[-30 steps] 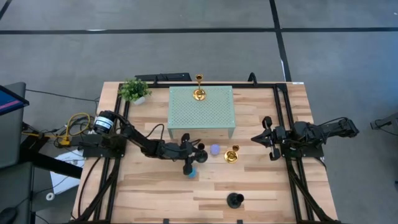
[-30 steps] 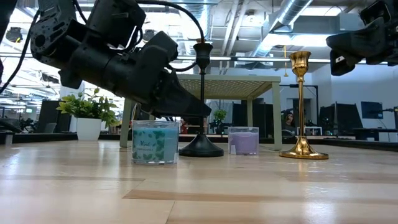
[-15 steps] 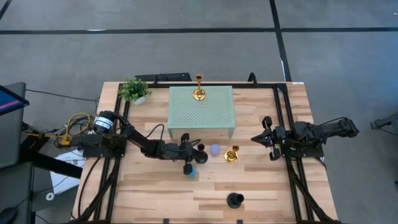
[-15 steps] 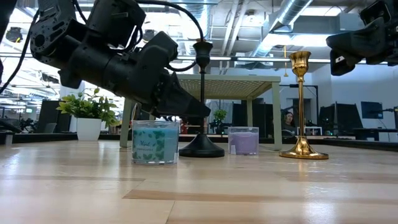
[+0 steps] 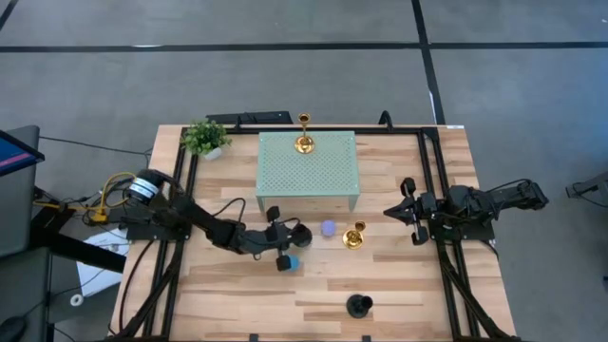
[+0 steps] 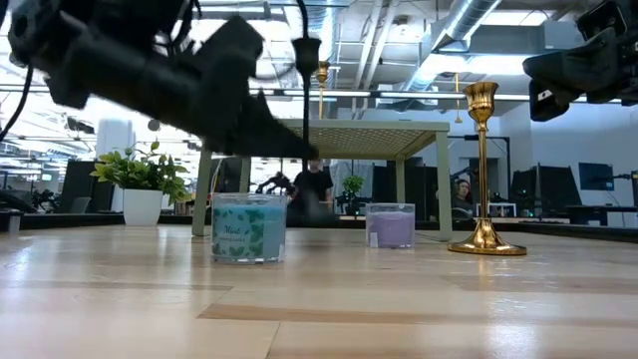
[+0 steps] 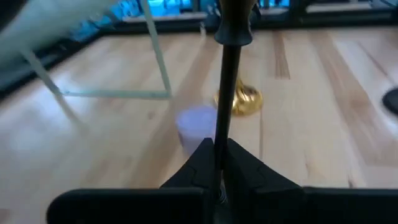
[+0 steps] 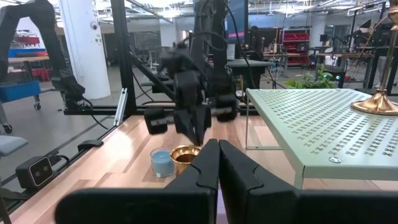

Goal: Pick & Place candle stick holders
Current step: Put the top left black candle holder on the shelf

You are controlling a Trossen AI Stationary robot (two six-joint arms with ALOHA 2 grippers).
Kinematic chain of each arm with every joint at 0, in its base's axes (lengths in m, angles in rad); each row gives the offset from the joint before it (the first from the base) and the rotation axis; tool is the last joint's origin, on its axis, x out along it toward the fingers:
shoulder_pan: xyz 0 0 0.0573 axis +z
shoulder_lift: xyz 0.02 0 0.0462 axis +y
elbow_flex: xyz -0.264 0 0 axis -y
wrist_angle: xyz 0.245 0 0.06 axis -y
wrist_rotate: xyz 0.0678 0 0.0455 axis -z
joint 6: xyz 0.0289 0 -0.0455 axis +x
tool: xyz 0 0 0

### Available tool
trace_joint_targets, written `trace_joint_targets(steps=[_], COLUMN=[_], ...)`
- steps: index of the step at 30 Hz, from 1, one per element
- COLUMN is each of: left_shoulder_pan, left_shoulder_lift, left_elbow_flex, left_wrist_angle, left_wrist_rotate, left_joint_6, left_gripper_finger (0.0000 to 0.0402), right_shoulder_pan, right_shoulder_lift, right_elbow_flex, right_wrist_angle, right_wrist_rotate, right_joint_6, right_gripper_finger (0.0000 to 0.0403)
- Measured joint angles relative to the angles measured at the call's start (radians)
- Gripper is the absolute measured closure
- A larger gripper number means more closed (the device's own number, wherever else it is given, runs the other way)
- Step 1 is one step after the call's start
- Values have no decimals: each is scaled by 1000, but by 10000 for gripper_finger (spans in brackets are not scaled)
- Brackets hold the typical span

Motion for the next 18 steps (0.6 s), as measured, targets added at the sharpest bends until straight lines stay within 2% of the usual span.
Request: trace_joint_targets(steps=[5,18], left_shoulder_pan=[-48,-273], left_shoulder_lift=[-104,-286], left_elbow_flex=[0,0], left_wrist_angle=[-105,-282], left_wrist_rotate=[-67,-450], left_joint_6=[1,11], left_gripper_finger=[389,389], right_shoulder_pan=[0,0], right_shoulder_lift=[0,0], right_elbow_flex=[0,0], right_wrist_angle=[0,-3], right_wrist_rotate=[0,0], right_joint_6=[0,0], right_gripper_finger=[403,403])
